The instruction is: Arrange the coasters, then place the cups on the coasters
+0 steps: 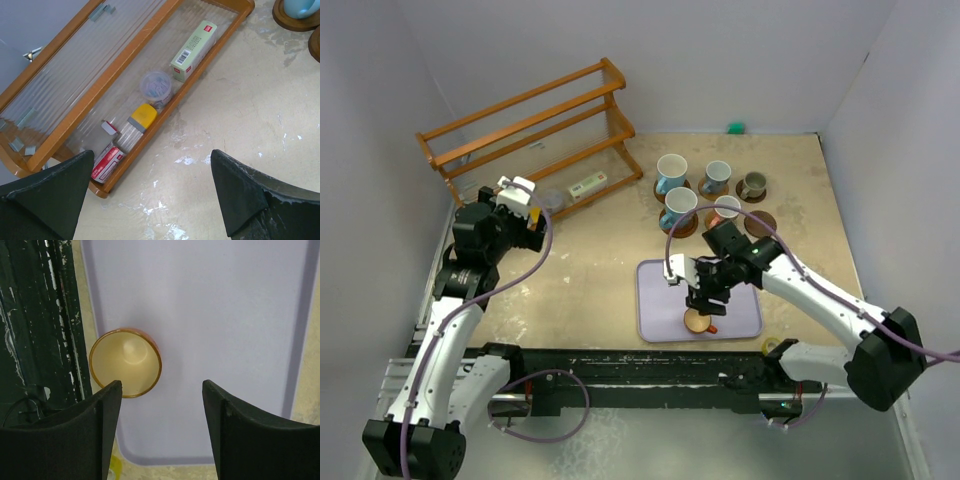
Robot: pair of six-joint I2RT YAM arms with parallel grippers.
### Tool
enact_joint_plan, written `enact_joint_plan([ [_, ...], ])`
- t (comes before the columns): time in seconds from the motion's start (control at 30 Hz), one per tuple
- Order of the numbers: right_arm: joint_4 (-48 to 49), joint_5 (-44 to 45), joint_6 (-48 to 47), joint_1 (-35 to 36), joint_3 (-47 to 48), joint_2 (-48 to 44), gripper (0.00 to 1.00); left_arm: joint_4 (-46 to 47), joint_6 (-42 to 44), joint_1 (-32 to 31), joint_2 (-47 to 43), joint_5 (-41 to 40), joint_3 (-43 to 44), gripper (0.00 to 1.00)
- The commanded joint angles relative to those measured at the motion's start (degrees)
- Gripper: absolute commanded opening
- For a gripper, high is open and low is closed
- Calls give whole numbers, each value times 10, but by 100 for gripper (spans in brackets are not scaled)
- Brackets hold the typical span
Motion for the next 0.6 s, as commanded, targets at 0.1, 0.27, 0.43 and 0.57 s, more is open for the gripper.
enact_joint_plan([
  [0.1,39,36,4,62,1,54,66,28,8,12,6,11,-4,95],
  [0.27,45,57,4,107,5,97,63,27,7,16,10,18,-5,95],
  [0.43,43,78,3,138,10,128,53,28,6,17,12,20,-4,96],
  [0.57,33,88,-1,143,14,139,41,27,5,17,11,23,-4,96],
])
